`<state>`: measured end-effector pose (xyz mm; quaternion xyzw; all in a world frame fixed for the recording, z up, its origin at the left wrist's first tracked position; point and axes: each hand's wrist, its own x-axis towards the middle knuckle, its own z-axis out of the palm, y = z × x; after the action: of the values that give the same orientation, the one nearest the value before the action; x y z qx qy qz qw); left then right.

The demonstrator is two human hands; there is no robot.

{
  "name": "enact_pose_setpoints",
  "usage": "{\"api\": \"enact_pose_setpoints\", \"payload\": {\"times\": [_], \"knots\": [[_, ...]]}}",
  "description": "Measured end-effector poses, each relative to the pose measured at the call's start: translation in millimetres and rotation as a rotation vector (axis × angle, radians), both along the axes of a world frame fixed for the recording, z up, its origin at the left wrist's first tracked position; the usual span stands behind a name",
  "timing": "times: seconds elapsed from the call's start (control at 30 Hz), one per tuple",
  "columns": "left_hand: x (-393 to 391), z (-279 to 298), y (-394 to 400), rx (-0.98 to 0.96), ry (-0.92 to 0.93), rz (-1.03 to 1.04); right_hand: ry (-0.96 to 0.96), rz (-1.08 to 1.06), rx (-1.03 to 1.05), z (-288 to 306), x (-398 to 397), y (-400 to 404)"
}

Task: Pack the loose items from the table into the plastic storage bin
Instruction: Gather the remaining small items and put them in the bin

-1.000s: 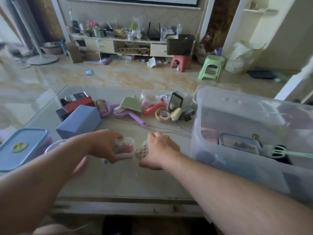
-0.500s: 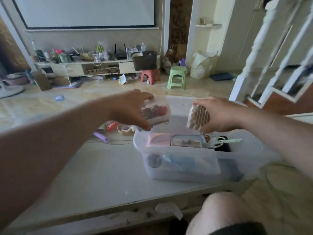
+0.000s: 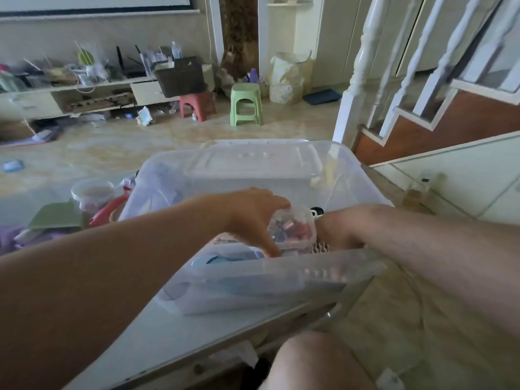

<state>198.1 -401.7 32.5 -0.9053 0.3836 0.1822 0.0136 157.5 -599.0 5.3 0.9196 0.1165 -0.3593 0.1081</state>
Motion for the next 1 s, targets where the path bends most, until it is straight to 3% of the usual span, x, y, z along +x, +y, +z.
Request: {"api": "enact_pose_setpoints", "payload": {"times": [0.17, 0.37, 0.53, 0.67, 1.0], "knots": [[11, -6, -12, 0.004, 0.037, 0.029, -0.016, -0.132, 0.154, -1, 2, -12], [25, -12, -33, -0.048, -0.015, 0.077, -0.668, -0.545, 0.721, 14, 3, -21], [6, -21, -71, -0.085, 0.033, -0.087, -0.842, -0.571, 0.776, 18, -2, -21], [-4, -31, -86, -0.044, 0.056, -0.241, -0.847, -0.594, 0.741, 17, 0, -23], [-4, -29, -70, -0.045, 0.117, -0.262, -0.733, -0.590, 0.727, 13, 6, -23]]}}
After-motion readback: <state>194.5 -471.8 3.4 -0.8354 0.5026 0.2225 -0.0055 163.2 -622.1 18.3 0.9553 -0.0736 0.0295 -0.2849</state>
